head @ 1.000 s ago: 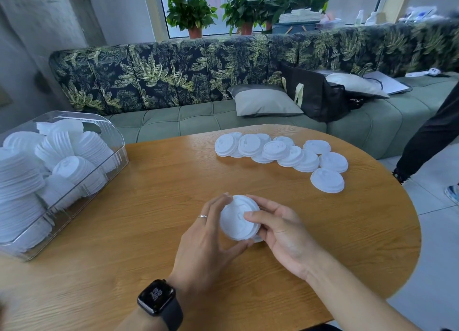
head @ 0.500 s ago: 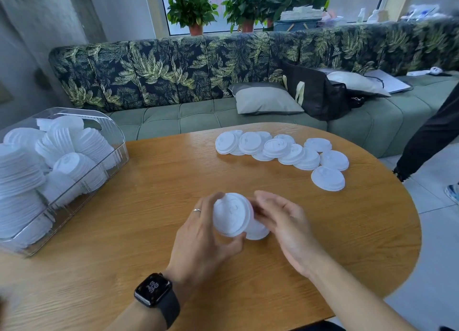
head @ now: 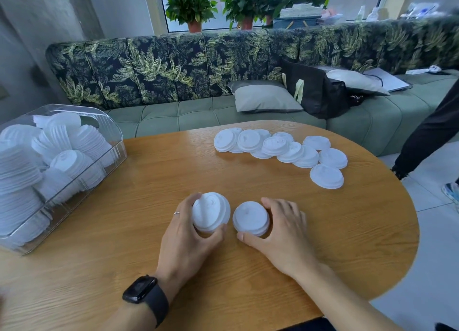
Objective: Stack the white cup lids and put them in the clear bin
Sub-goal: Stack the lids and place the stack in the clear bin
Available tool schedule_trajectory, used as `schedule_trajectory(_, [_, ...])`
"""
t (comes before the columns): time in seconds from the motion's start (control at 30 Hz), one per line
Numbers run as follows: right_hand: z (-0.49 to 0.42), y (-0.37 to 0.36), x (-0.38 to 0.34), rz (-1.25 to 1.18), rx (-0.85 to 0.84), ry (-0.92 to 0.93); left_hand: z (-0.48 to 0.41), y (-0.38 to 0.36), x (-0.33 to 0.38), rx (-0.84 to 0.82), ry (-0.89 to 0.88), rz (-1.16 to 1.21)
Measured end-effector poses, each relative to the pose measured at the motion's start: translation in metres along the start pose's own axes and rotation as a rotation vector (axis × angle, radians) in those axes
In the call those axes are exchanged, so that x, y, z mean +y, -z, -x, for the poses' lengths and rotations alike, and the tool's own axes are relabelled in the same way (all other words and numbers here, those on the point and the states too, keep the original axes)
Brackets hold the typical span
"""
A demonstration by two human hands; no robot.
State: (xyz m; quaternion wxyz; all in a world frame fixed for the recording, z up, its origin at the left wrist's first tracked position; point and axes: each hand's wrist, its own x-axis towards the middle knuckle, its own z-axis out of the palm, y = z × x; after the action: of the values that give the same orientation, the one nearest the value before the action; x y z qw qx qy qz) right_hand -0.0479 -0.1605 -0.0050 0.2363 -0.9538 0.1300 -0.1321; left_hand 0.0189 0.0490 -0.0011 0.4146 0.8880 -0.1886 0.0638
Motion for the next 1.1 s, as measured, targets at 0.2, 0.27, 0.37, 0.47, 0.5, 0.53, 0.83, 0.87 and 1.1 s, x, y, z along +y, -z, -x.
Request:
schedule_trajectory(0.2, [-0.001,0.002,0.006,-0.415,-0.014,0.01,-0.002,0.006,0.002,-0.018,0.034,0.122])
schedule_trajectory(0.27, [-0.001,0.003,0.008,-0.484,-0.005,0.034,-0.002,0.007,0.004,-0.033,0.018,0.148])
schedule_trajectory(0.37, [0.0,0.001,0.007,-0.562,-0.002,0.045,-0.002,0.007,0.011,-0.064,-0.004,0.173])
schedule_trajectory(0.47, [0.004,-0.003,-0.002,-0.603,0.058,0.071,0.0,0.003,0.02,-0.091,-0.016,0.212])
schedule_trajectory(0.5, [0.006,-0.004,-0.007,-0.612,0.097,0.081,0.001,0.001,0.023,-0.086,-0.011,0.234])
schedule_trajectory(0.53, [0.007,-0.005,-0.012,-0.619,0.142,0.085,0.003,-0.002,0.027,-0.071,0.003,0.266])
schedule_trajectory(0.83, [0.019,-0.012,-0.042,-0.706,0.246,0.044,0.009,-0.023,0.054,0.042,0.315,0.642])
schedule_trajectory(0.87, [0.02,-0.013,-0.044,-0.721,0.236,0.042,0.009,-0.023,0.057,0.049,0.331,0.664])
schedule_trajectory(1.1, [0.018,-0.002,-0.055,-1.196,-0.004,-0.156,0.003,-0.018,0.053,0.056,0.336,0.665])
